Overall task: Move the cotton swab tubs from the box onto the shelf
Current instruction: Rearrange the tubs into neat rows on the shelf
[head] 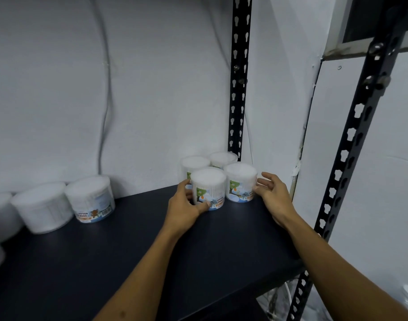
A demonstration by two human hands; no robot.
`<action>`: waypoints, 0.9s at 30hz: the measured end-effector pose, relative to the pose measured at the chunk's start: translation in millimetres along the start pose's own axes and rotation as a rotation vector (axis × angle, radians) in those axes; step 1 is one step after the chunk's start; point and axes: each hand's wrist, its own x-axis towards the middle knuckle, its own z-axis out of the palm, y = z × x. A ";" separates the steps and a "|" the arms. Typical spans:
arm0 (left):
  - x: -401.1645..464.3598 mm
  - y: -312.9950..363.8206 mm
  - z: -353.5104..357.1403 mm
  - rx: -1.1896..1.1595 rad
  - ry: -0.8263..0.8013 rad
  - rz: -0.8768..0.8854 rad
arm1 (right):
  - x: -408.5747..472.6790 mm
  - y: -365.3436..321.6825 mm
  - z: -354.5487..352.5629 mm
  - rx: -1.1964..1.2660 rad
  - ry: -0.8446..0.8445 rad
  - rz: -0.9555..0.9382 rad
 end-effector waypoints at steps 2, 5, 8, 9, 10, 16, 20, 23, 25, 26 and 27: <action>-3.6 2.2 -1.6 0.027 0.024 -0.013 | -6.8 -3.6 -2.5 -0.006 0.035 0.024; -10.5 2.9 -6.3 0.096 0.122 -0.050 | -18.8 -5.9 -6.2 -0.045 0.062 0.048; -24.7 5.9 -14.5 0.120 0.209 -0.073 | -34.6 -9.4 -6.2 -0.104 0.022 0.045; -30.5 6.5 -18.4 0.126 0.216 -0.075 | -40.8 -11.9 -5.0 -0.140 -0.004 0.038; -36.6 6.6 -23.4 0.135 0.214 -0.073 | -47.8 -15.3 -3.1 -0.176 -0.032 0.026; -66.0 -2.4 -72.6 0.269 0.191 -0.031 | -90.9 -32.7 15.8 -0.161 -0.096 0.006; -76.5 -17.0 -119.2 0.332 0.348 -0.010 | -112.1 -41.8 42.7 -0.132 -0.143 0.022; -80.5 -26.9 -152.3 0.374 0.617 0.010 | -123.8 -49.8 75.1 -0.104 -0.221 0.031; -79.6 -32.2 -171.2 0.407 0.765 -0.020 | -128.7 -53.0 102.6 -0.104 -0.282 0.020; -78.5 -34.8 -180.1 0.416 0.817 -0.057 | -129.8 -54.4 117.9 -0.106 -0.309 0.014; -76.4 -37.4 -188.8 0.417 0.860 -0.113 | -130.1 -56.2 134.1 -0.105 -0.334 0.011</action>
